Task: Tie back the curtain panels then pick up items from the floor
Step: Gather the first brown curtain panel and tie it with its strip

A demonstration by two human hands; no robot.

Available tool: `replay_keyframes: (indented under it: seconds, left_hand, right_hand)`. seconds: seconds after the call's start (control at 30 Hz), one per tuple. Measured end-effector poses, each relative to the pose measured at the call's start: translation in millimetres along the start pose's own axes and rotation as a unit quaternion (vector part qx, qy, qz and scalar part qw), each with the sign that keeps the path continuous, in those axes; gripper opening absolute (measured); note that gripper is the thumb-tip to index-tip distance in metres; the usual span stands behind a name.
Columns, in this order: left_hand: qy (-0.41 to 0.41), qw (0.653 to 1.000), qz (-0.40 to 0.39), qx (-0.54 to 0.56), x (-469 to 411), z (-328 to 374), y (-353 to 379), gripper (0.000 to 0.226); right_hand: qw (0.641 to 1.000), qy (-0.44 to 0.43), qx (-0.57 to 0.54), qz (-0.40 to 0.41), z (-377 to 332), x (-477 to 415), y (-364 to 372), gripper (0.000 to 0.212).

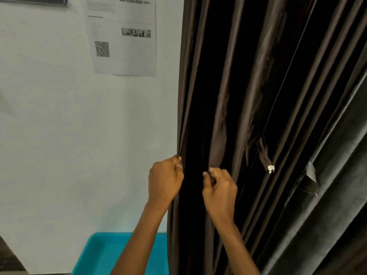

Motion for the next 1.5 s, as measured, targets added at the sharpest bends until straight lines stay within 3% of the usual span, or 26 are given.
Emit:
replay_keyframes:
  seconds: [0.13, 0.4, 0.53, 0.63, 0.77, 0.83, 0.97, 1.03, 1.1, 1.17, 1.23, 1.33, 1.43, 1.5]
  left_hand:
    - [0.021, 0.998, -0.031, 0.057, 6.7, 16.6, 17.6, 0.043]
    - [0.006, 0.991, -0.083, 0.106, 8.6, 9.3, 24.7, 0.033]
    - [-0.037, 0.996, -0.059, 0.046, 6.3, 16.6, 24.2, 0.057]
    - [-0.053, 0.998, -0.017, 0.010, 3.6, 21.6, 18.6, 0.055]
    - [-0.059, 0.998, -0.021, -0.001, 2.9, 19.9, 21.4, 0.049]
    - [-0.054, 0.998, -0.026, -0.018, 2.0, 19.5, 21.4, 0.048]
    - [-0.044, 0.999, -0.019, -0.022, -0.4, 18.4, 16.2, 0.054]
    - [-0.043, 0.999, -0.018, -0.016, -2.1, 15.9, 15.5, 0.055]
    - [-0.045, 0.999, -0.022, -0.010, -2.5, 13.6, 16.7, 0.055]
    - [-0.048, 0.999, -0.021, -0.005, -3.2, 10.3, 15.4, 0.056]
    - [-0.054, 0.998, -0.010, -0.004, -6.0, 4.3, 9.7, 0.057]
    - [-0.058, 0.998, -0.001, -0.005, -10.1, -4.7, 0.6, 0.057]
    - [-0.053, 0.999, 0.005, -0.009, -6.9, -2.4, 0.1, 0.056]
    - [-0.047, 0.999, 0.006, -0.012, -2.5, 4.2, 4.5, 0.055]
  right_hand:
    - [0.995, -0.011, -0.053, -0.081, -18.0, 4.3, 32.7, 0.015]
    - [0.993, -0.006, -0.086, -0.078, -18.5, 7.9, 40.4, 0.013]
    - [0.993, -0.001, -0.104, -0.063, -18.1, 10.2, 40.1, 0.014]
    - [0.995, -0.034, -0.072, -0.059, -23.3, 10.3, 38.6, 0.019]
    - [0.987, -0.045, -0.099, -0.120, -20.8, 5.0, 35.9, 0.011]
    - [0.992, -0.045, -0.090, -0.080, -17.7, 0.8, 15.9, 0.017]
    - [0.984, -0.005, 0.029, 0.174, -0.8, -11.5, -58.5, 0.041]
    - [0.981, 0.051, 0.052, 0.181, 17.0, -26.9, -68.6, 0.065]
    - [0.986, 0.101, 0.033, 0.127, 35.9, -42.4, -62.4, 0.078]
    - [0.992, 0.114, 0.001, 0.055, 49.0, -57.0, -52.5, 0.063]
    - [0.996, 0.086, 0.026, 0.013, 58.7, -71.8, -55.7, 0.017]
    - [0.992, 0.095, 0.074, 0.035, 80.8, -82.1, -75.2, 0.038]
    - [0.987, 0.101, 0.076, 0.095, 85.6, -66.2, -83.2, 0.009]
    - [0.990, 0.073, 0.064, 0.105, 70.6, -45.4, -71.6, 0.017]
Point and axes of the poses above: each hand's wrist, its own x-axis away from the middle knuckle, its own y-axis out of the palm, z = x × y, the point moved 9 cm from there along -x, towards the middle knuckle, and after that the axes turned 1 degree about x, right-handed, at the moved point
